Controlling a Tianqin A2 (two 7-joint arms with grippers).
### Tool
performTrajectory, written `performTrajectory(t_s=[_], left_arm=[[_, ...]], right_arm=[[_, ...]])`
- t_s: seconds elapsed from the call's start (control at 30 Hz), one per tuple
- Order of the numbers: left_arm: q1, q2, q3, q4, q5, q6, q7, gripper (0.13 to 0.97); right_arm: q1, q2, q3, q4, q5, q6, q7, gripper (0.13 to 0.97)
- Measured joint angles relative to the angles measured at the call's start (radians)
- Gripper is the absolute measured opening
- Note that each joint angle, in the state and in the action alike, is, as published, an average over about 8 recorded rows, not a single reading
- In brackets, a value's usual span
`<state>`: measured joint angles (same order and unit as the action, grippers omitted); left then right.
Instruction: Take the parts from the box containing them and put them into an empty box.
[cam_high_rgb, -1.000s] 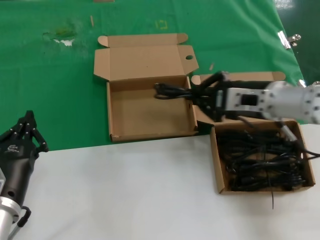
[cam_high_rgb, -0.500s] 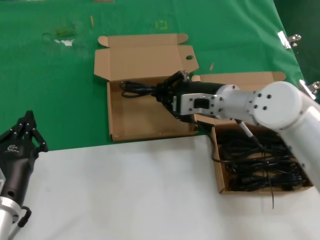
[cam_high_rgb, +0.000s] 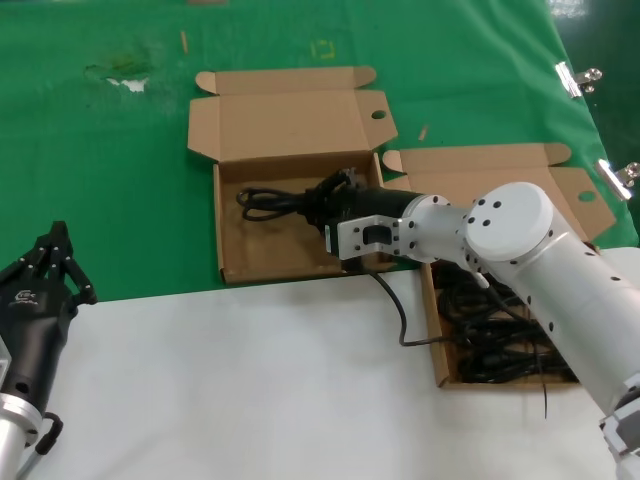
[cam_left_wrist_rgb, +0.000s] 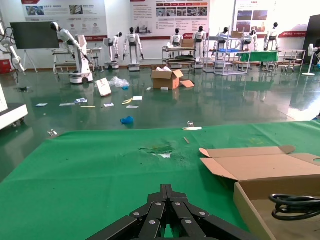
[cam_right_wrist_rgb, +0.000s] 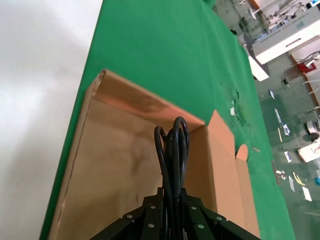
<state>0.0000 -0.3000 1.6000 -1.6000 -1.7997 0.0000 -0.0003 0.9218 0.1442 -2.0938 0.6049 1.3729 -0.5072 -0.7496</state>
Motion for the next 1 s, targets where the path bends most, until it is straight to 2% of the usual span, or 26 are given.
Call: performTrajectory(t_s=[0.3,0.67,0.83,0.9,1.0], left_arm=[[0.000,0.000,0.000,0.000,0.000,0.000,0.000,0.140],[0.000,0.000,0.000,0.000,0.000,0.000,0.000,0.140],[0.000,0.000,0.000,0.000,0.000,0.000,0.000,0.140],[0.000,0.000,0.000,0.000,0.000,0.000,0.000,0.140],[0.000,0.000,0.000,0.000,0.000,0.000,0.000,0.140]], right_arm=[[0.030,-0.037,0.031,-0.112,0.049,0.030,-0.134,0.189],[0.053,-0.060,0.067,-0.186,0.090,0.041,-0.227,0.243],[0.044,-0.052,0.066,-0.166,0.088,0.036,-0.209,0.303],[0.034,-0.042,0.060,-0.137,0.079,0.032,-0.178,0.315],[0.014,-0.020,0.048,-0.076,0.057,0.028,-0.109,0.375]])
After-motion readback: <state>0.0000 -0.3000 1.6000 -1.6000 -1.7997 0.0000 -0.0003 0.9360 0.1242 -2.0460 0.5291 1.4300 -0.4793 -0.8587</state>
